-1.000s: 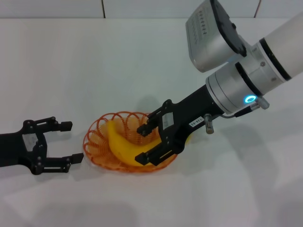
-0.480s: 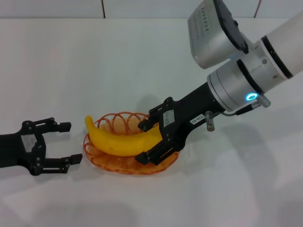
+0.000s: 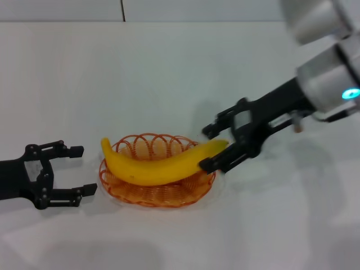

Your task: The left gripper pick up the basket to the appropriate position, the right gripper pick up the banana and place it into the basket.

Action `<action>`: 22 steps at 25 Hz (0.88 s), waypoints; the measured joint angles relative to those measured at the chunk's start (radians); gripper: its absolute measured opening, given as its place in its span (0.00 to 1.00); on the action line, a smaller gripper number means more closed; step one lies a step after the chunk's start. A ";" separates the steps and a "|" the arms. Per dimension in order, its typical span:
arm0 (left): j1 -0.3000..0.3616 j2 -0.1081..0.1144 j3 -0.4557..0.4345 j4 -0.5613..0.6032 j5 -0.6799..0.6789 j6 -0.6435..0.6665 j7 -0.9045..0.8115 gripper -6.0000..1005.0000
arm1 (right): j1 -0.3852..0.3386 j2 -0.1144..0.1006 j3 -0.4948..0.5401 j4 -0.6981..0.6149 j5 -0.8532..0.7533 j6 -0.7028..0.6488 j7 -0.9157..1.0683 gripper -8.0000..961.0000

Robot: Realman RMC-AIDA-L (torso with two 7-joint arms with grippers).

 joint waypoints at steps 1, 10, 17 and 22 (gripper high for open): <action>0.001 0.000 0.000 0.000 0.000 0.000 0.000 0.88 | -0.007 0.000 0.036 -0.001 -0.008 -0.022 -0.011 0.89; 0.011 0.004 -0.001 0.000 0.002 0.000 0.001 0.88 | -0.151 0.000 0.348 0.044 -0.015 -0.141 -0.362 0.89; 0.026 0.005 -0.003 0.003 -0.011 0.001 0.013 0.88 | -0.229 -0.001 0.537 0.316 -0.013 -0.077 -0.824 0.89; 0.042 0.013 -0.004 0.002 -0.009 0.001 0.020 0.88 | -0.245 0.002 0.607 0.486 -0.012 0.068 -1.063 0.89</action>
